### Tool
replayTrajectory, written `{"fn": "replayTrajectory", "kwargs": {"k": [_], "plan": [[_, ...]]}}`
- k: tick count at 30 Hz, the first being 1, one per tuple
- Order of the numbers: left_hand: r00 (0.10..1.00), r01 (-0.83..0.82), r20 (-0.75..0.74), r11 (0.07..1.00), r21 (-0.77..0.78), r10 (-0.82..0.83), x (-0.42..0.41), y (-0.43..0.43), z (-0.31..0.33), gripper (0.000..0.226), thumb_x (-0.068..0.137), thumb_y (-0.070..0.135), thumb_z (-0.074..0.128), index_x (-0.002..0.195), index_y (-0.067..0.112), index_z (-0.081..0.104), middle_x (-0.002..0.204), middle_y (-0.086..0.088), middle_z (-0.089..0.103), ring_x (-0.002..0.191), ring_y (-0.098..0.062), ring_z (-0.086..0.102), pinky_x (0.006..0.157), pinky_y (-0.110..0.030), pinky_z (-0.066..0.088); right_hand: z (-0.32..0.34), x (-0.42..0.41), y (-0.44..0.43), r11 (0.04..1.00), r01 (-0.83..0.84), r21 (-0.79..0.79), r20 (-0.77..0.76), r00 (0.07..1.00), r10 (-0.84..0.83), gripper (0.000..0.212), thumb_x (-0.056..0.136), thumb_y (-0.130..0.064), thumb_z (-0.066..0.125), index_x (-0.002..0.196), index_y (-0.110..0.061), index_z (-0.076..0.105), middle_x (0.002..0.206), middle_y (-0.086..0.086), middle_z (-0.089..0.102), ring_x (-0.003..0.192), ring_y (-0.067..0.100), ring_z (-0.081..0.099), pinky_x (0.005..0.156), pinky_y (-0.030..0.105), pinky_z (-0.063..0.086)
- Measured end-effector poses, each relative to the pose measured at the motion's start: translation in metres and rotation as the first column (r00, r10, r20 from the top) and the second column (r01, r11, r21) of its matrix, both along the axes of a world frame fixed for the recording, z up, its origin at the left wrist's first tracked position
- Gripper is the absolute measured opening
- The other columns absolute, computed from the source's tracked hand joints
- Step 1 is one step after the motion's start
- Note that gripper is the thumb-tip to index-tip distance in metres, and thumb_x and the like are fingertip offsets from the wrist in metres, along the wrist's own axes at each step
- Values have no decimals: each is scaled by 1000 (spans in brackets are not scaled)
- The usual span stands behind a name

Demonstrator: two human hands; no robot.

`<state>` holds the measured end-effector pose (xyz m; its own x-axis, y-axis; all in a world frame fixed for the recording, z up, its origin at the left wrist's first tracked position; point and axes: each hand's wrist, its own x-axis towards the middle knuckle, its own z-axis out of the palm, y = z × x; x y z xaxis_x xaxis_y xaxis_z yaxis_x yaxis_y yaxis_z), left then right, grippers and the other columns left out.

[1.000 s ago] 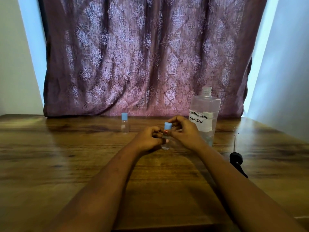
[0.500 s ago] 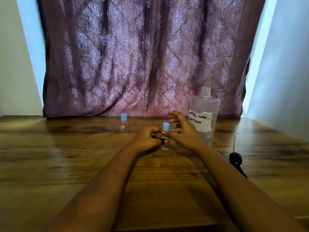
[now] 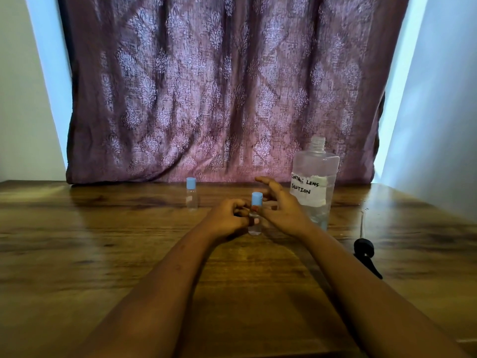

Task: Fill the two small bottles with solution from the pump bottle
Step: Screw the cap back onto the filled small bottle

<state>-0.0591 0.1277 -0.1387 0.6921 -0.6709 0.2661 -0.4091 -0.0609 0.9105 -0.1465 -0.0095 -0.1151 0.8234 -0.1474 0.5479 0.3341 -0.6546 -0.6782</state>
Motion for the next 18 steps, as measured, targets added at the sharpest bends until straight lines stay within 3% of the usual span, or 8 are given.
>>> {"fn": "replayTrajectory", "kwargs": {"k": [2, 5, 7, 11, 16, 18], "plan": [[1000, 0, -24, 1000, -10, 0, 0, -1, -1, 22, 61, 28, 79, 82, 33, 74, 94, -13, 75, 95, -37, 70, 89, -60, 54, 0, 0, 1, 999, 34, 5, 11, 999, -34, 59, 81, -15, 69, 133, -22, 43, 100, -6, 59, 93, 5, 55, 69, 6, 40], [998, 7, -55, 1000, -10, -8, 2, -2, -2, 23, 63, 22, 79, 85, 29, 74, 92, -14, 74, 96, -41, 69, 91, -63, 51, 0, 0, 1, 998, 67, 14, 26, 997, -67, 59, 77, -17, 72, 129, -20, 44, 86, -12, 52, 81, 4, 51, 63, 9, 40], [999, -4, -44, 1000, 2, 4, 3, -1, -2, 23, 64, 22, 79, 85, 32, 74, 91, -9, 76, 95, -39, 70, 88, -60, 52, 0, 1, -1, 998, 65, -6, 22, 998, -64, 65, 76, -20, 74, 132, -22, 41, 93, -13, 50, 83, 0, 48, 63, 10, 39], [1000, -4, -5, 1000, 15, 4, 3, 0, -1, 20, 69, 21, 79, 83, 35, 74, 87, -3, 77, 90, -27, 73, 88, -54, 56, 0, 1, -1, 999, -28, 19, -3, 1000, 28, 67, 81, -18, 69, 138, -25, 36, 113, -6, 52, 96, -4, 48, 67, -1, 41], [1000, -5, -18, 1000, -6, 5, -1, -1, 1, 21, 73, 13, 78, 87, 27, 73, 101, -22, 72, 100, -42, 67, 91, -63, 51, 0, 1, -1, 1000, 27, 7, 52, 998, -27, 57, 80, -14, 70, 131, -19, 44, 87, -13, 54, 83, 0, 53, 65, 6, 42], [1000, -9, -15, 1000, -4, 9, -2, -1, 2, 23, 69, 16, 79, 88, 28, 73, 102, -23, 72, 101, -43, 67, 91, -63, 51, 0, 2, -2, 998, 61, -21, 62, 996, -60, 60, 78, -18, 72, 130, -20, 43, 88, -13, 52, 80, 0, 50, 65, 11, 40]]}}
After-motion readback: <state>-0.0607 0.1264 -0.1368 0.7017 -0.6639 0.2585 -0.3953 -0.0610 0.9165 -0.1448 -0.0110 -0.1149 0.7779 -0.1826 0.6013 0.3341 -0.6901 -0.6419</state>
